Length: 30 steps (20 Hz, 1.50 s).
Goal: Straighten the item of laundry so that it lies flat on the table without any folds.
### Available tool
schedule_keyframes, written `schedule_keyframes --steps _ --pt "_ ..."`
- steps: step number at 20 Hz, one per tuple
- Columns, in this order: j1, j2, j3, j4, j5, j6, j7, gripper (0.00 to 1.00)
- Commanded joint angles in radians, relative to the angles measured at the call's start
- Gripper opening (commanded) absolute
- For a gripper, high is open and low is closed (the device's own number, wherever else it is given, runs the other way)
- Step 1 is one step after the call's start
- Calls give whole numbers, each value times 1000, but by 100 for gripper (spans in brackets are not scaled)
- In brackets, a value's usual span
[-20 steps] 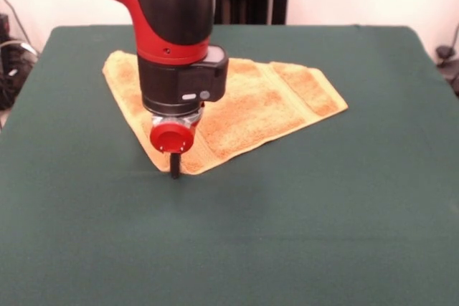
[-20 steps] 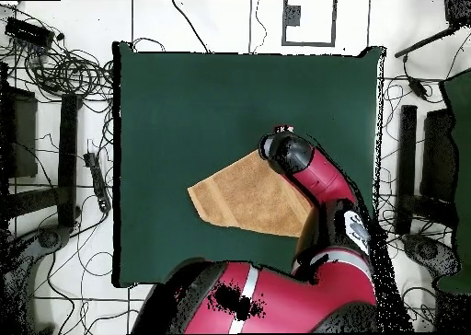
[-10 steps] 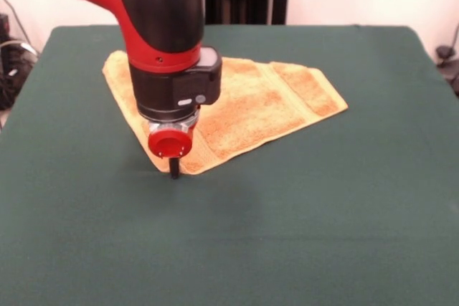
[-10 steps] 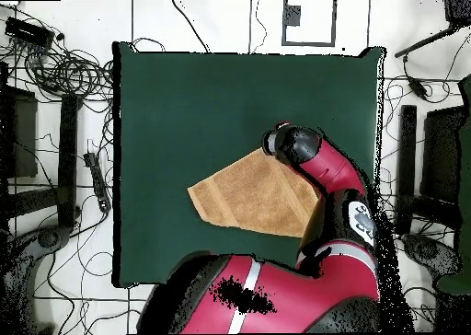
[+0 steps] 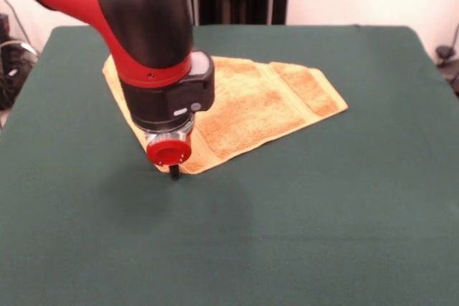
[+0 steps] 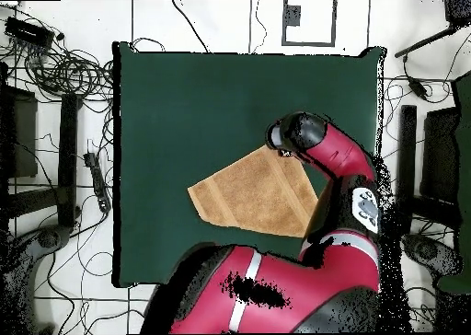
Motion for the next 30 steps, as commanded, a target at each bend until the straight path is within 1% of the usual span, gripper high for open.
schedule_keyframes --steps 1,6,12,23,30 --pt "5 46 32 -258 -26 197 74 0" --pt "-1 83 30 -355 -39 264 102 0" --pt "-3 118 33 -423 -42 287 127 0" --pt "-9 164 -1 -579 -45 469 150 0" --pt "-21 186 0 -641 -42 518 154 0"
